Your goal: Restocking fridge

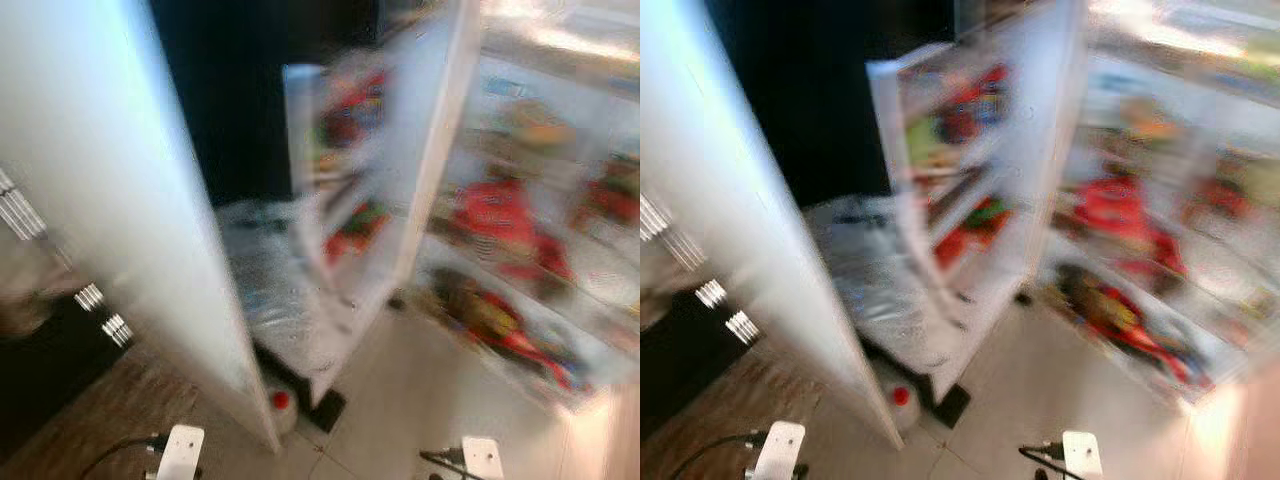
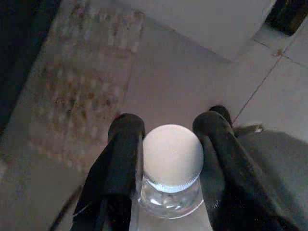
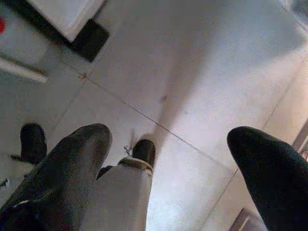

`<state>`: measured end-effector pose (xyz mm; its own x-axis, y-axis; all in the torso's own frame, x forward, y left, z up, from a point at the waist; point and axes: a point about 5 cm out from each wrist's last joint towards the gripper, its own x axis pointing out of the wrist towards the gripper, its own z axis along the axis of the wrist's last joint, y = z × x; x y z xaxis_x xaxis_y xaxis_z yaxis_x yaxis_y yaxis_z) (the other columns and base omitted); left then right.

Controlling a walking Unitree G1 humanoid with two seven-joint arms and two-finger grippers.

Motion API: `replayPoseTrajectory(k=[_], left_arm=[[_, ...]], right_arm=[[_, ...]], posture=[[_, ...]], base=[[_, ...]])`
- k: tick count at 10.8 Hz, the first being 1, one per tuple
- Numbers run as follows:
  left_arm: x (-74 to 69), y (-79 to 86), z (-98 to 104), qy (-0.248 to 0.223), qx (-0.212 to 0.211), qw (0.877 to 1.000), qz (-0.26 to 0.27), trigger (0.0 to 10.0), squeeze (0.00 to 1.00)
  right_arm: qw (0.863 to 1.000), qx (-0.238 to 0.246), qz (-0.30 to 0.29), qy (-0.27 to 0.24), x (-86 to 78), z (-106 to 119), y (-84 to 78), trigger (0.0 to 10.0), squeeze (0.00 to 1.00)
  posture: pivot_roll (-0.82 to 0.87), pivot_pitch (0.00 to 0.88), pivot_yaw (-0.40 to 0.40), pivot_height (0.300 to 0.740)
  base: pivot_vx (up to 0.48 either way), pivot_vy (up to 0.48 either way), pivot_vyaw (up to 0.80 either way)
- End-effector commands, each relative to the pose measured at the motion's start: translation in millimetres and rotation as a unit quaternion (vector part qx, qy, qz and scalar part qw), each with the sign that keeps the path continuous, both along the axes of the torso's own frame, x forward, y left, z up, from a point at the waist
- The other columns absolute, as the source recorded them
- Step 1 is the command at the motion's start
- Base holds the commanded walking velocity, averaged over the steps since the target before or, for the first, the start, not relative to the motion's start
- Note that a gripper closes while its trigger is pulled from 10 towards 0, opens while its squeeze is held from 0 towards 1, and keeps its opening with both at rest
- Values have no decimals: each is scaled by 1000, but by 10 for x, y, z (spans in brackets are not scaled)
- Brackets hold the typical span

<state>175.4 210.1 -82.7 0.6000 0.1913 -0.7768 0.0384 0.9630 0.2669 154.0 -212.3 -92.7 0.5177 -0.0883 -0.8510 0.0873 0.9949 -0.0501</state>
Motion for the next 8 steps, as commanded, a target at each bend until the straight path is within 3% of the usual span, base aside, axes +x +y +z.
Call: replayPoseTrajectory(k=[1,3,6,8], left_arm=[[-64,51,-23,14,12,1000,3,10000,0],[-61,51,-20,13,13,1000,4,10000,0],[-66,51,-23,14,15,1000,3,10000,0],[-69,48,-25,16,15,1000,3,10000,0]], right_arm=[[1000,1,-3,6,-42,-14,-13,10000,0],[1000,-7,3,13,-86,-19,-71,10000,0],[1000,-4,4,14,-103,-28,-54,10000,0],[1000,3,-2,10,-92,-28,-31,10000,0]], posture=[[-45,5,25,740],[-44,8,24,740],[-45,13,23,740],[-46,17,23,740]], base=[[0,-262,0],[0,-259,0],[0,-271,696],[0,-289,0]])
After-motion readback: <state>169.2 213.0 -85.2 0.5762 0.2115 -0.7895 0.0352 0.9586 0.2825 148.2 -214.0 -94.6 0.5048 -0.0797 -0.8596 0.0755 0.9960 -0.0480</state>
